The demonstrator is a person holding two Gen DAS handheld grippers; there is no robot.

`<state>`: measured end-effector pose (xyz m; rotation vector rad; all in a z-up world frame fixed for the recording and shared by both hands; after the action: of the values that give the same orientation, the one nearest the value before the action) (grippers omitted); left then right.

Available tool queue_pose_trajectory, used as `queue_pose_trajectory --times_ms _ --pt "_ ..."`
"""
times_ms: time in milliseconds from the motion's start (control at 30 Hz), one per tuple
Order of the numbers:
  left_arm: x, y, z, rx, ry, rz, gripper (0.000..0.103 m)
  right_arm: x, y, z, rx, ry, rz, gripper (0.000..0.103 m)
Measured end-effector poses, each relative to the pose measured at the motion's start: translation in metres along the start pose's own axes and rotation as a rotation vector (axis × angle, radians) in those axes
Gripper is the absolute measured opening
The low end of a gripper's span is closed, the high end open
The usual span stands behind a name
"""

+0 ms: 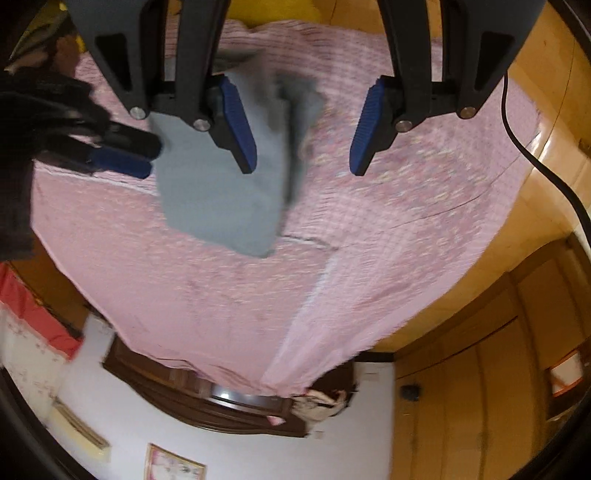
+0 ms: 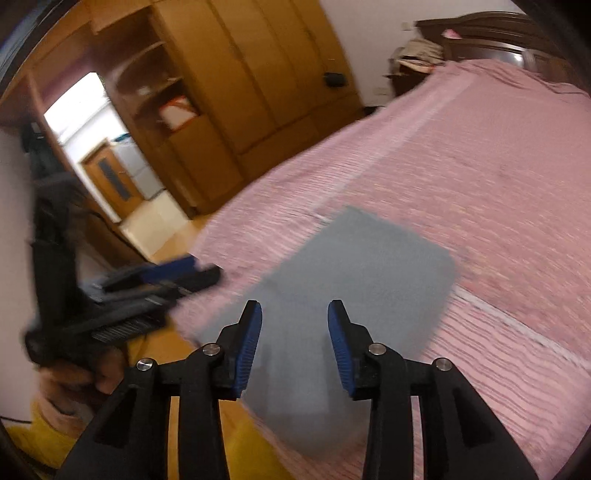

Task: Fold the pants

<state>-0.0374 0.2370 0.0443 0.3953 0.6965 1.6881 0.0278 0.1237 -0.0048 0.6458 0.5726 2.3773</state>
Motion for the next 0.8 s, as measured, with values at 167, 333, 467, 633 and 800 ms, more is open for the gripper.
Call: queue_pose_trajectory --times_ms 167,333,467,633,800 --pt "-0.027 -0.015 -0.002 0.047 -0.058 -0.060 0.055 -0.024 0.006 -0.016 0.026 -0.048 -0.090 0.038" --pt "-0.033 -0.044 -0.019 0.112 -0.123 -0.034 0.055 -0.033 0.002 -0.032 0.071 -0.067 -0.120 0.038" --pt "-0.010 -0.071 -0.032 0.173 -0.075 -0.008 0.061 -0.036 -0.008 -0.038 0.092 -0.092 -0.119 0.039" --pt "0.002 -0.074 -0.032 0.190 0.007 -0.068 0.066 -0.041 -0.021 -0.034 0.093 -0.134 -0.113 0.050" --pt "-0.005 -0.082 -0.028 0.189 -0.050 -0.081 0.066 -0.054 -0.035 -0.035 0.097 -0.281 -0.087 0.055"
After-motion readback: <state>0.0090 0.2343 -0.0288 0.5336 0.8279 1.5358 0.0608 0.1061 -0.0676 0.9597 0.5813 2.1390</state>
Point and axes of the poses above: each gripper's, at about its wrist camera, not at the fingertips, and y roughly against the way its jaws point, x to its left, z to its top, the point moved 4 cm from there along -y, roughly the way its jaws point, and after that the axes turned 8 degrees about -x, right-handed, at the moved point
